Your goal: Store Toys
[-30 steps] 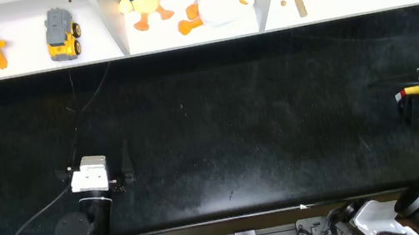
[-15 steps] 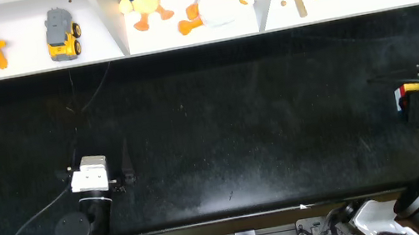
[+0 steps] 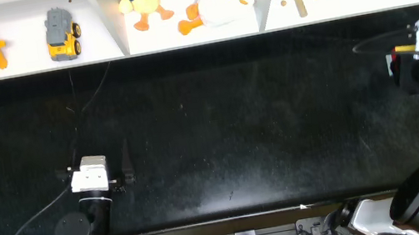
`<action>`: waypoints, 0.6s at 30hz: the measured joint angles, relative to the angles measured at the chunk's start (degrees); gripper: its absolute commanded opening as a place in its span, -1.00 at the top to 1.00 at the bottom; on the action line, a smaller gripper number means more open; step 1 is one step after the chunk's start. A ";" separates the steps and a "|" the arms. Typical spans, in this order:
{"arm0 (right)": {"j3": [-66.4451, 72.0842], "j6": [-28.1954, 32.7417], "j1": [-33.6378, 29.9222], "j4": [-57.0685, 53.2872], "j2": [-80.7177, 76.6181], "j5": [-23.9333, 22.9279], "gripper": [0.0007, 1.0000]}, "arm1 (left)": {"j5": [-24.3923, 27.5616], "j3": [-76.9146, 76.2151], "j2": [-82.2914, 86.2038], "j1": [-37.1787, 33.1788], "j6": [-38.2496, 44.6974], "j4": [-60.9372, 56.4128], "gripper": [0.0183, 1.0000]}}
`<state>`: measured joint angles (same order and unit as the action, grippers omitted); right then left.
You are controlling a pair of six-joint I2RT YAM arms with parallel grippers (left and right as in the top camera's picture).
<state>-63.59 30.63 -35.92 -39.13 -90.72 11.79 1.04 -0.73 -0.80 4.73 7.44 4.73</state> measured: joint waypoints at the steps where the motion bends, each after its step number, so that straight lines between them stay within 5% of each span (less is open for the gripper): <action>1: -0.87 -0.35 0.33 -0.37 0.00 -0.04 0.34 | 0.00 0.00 0.00 0.00 0.00 0.00 -1.00; 18: -9.14 -6.56 7.63 3.96 -0.26 0.04 0.40 | 0.00 0.00 0.00 0.00 0.00 0.00 -0.99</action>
<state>-72.73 24.08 -28.29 -35.18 -90.98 11.84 1.04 -0.73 -0.80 4.73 7.44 4.73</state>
